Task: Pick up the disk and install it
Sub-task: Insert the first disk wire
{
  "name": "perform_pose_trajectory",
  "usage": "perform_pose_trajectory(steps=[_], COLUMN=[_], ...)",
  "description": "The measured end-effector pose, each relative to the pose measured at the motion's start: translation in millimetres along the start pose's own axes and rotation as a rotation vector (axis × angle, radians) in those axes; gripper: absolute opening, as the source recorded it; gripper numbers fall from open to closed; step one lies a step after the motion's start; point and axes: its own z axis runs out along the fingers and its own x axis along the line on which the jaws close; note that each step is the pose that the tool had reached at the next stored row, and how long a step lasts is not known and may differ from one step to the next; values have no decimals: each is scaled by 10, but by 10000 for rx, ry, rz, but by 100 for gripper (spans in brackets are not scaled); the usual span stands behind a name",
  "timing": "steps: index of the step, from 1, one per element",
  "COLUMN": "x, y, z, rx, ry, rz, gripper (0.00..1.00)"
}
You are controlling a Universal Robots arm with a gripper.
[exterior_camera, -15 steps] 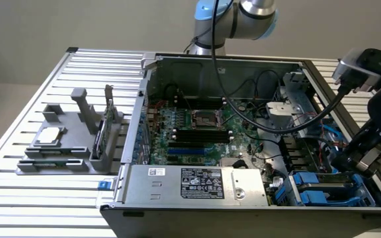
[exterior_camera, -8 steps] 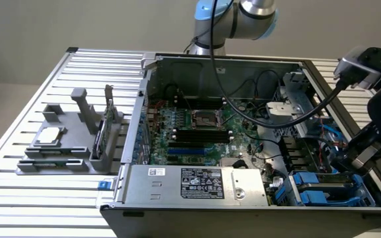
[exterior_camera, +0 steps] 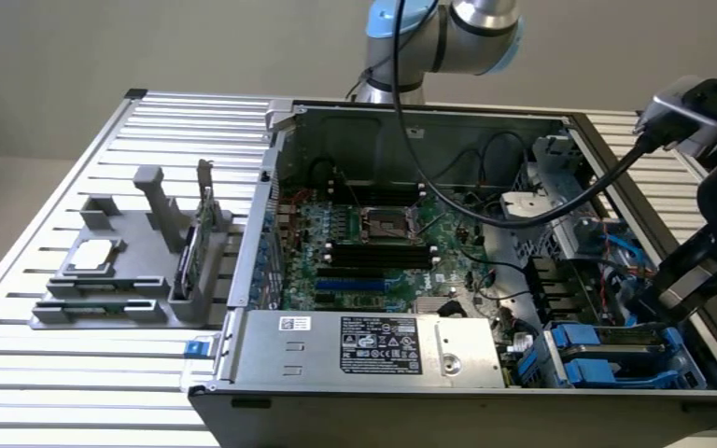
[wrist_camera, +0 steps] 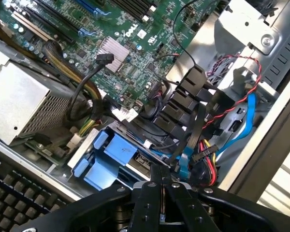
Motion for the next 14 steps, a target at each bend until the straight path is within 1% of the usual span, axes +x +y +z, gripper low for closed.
perform_pose_trajectory(steps=[5, 10, 14], x=[-2, -7, -9], y=[-1, 0, 1], z=[-69, -132, -173], rx=[-13, -6, 16], ry=[13, 0, -17], rz=[444, 927, 1356], gripper=[11, 11, 11])
